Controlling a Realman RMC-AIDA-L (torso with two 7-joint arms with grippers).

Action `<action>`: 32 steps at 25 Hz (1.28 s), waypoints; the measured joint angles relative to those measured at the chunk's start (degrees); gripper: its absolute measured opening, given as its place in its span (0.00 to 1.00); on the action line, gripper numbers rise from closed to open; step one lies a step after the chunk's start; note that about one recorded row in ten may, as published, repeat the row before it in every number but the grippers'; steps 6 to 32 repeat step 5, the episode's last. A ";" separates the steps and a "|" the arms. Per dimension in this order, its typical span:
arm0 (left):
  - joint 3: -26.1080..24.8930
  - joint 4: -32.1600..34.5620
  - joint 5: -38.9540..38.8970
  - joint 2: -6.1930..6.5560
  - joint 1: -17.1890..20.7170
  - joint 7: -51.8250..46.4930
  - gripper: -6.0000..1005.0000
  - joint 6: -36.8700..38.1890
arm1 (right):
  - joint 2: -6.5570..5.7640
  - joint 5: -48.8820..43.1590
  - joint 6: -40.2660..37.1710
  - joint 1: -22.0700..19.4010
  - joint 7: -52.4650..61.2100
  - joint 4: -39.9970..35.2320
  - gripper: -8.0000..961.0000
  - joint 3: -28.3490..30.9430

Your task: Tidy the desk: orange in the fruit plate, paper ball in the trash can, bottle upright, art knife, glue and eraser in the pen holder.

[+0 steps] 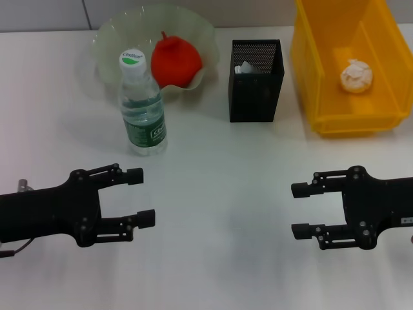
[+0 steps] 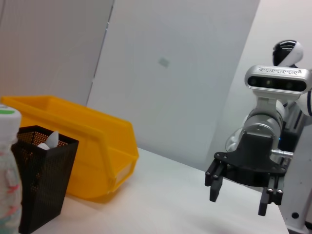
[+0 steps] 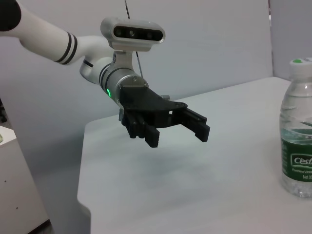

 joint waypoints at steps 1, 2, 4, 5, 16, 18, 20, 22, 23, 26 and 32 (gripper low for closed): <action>0.00 0.00 0.00 0.00 0.00 0.00 0.83 0.00 | -0.04 0.00 0.18 0.00 -0.40 0.34 0.68 0.11; -0.01 0.11 2.00 -0.27 -1.28 -0.32 0.83 0.10 | -0.07 -0.02 0.45 -0.01 -0.72 0.62 0.68 0.19; -0.01 0.12 2.39 -0.27 -1.62 -0.32 0.83 0.10 | -0.11 -0.06 0.93 -0.15 -1.13 0.96 0.68 0.25; -0.01 0.12 2.39 -0.27 -1.62 -0.32 0.83 0.10 | -0.10 -0.08 1.15 -0.24 -1.31 1.09 0.68 0.26; -0.01 0.12 2.39 -0.27 -1.62 -0.32 0.83 0.10 | -0.10 -0.08 1.15 -0.24 -1.31 1.09 0.68 0.26; -0.01 0.12 2.39 -0.27 -1.62 -0.32 0.83 0.10 | -0.10 -0.08 1.15 -0.24 -1.31 1.09 0.68 0.26; -0.01 0.12 2.39 -0.27 -1.62 -0.32 0.83 0.10 | -0.10 -0.08 1.15 -0.24 -1.31 1.09 0.68 0.26; -0.01 0.12 2.39 -0.27 -1.62 -0.32 0.83 0.10 | -0.10 -0.08 1.15 -0.24 -1.31 1.09 0.68 0.26; -0.01 0.12 2.39 -0.27 -1.62 -0.32 0.83 0.10 | -0.10 -0.08 1.15 -0.24 -1.31 1.09 0.68 0.26; -0.01 0.12 2.39 -0.27 -1.62 -0.32 0.83 0.10 | -0.10 -0.08 1.15 -0.24 -1.31 1.09 0.68 0.26; -0.01 0.12 2.39 -0.27 -1.62 -0.32 0.83 0.10 | -0.10 -0.08 1.15 -0.24 -1.31 1.09 0.68 0.26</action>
